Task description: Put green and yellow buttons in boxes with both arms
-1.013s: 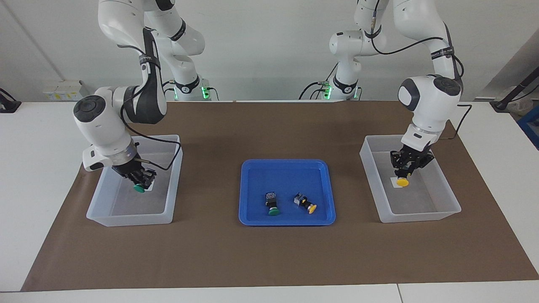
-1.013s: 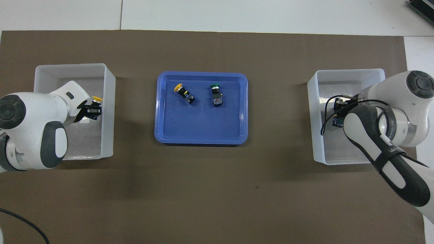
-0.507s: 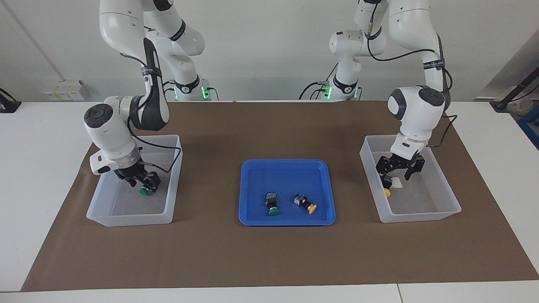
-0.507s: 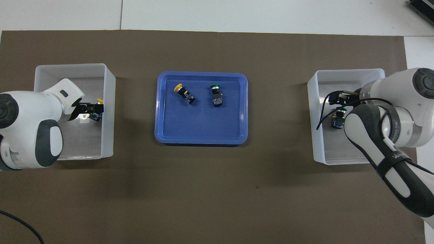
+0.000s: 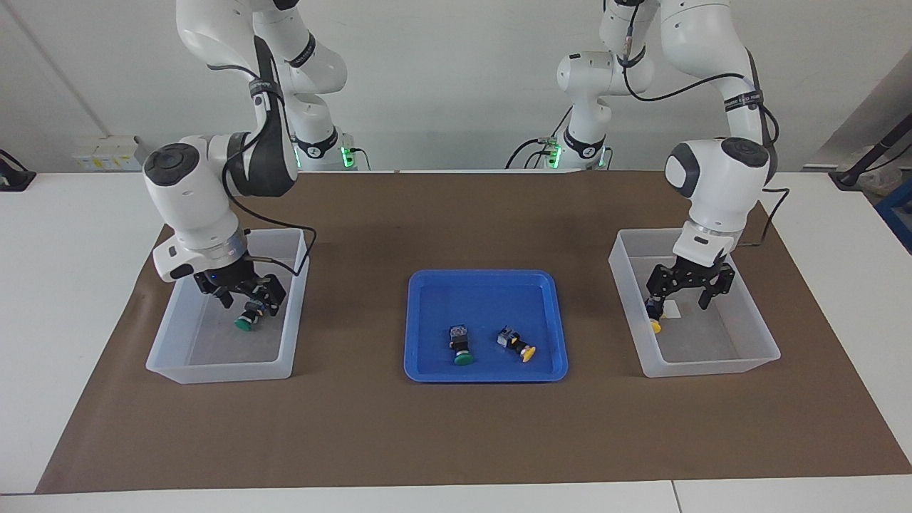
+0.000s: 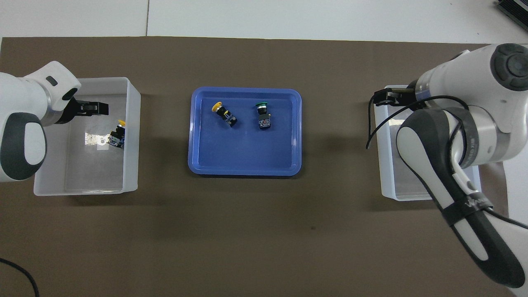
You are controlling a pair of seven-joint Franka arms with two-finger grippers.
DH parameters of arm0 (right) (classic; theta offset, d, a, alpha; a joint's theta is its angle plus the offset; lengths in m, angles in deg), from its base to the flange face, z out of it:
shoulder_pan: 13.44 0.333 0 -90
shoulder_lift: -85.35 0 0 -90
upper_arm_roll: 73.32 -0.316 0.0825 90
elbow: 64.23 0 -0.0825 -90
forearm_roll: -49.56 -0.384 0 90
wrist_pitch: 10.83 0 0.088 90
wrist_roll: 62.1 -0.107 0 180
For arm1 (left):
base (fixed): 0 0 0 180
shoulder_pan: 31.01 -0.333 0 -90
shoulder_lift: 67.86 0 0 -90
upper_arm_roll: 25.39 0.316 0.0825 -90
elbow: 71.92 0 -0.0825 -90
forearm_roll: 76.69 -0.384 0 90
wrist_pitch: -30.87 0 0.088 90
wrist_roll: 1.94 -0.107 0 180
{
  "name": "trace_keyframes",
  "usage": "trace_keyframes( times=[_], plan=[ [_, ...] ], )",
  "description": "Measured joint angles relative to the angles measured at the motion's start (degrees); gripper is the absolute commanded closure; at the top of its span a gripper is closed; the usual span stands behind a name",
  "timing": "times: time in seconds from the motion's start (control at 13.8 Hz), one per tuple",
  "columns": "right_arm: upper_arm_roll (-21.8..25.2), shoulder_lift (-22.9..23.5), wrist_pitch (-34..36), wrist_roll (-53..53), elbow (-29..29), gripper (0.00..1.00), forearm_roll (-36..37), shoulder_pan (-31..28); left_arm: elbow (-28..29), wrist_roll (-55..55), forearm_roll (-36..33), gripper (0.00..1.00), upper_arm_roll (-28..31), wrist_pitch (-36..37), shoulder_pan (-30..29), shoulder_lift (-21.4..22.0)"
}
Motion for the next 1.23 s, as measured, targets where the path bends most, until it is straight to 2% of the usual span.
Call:
trace_keyframes(
  times=[0.22, 0.29, 0.72, 1.23],
  plan=[
    [-1.3, 4.0, -2.6, -1.6, -3.8, 0.00, -1.4, 4.4, -2.5, 4.7, 0.0, 0.98, -0.5, 2.9, 3.0, -0.1],
    [-1.8, 5.6, -4.9, -2.4, -4.4, 0.00, -1.5, 5.5, -2.5, 6.8, 0.0, 1.00, -0.7, 2.9, 4.6, -0.3],
    [-2.2, 15.0, -16.4, -6.5, -6.4, 0.00, -1.5, 13.1, -2.3, 18.1, 0.0, 1.00, -1.2, 2.1, 15.3, -1.1],
    [-2.2, 21.0, -22.4, -8.3, -9.3, 0.00, -0.6, 17.9, 3.0, 19.3, 0.0, 0.98, -1.2, -7.7, 17.3, -1.1]
  ],
)
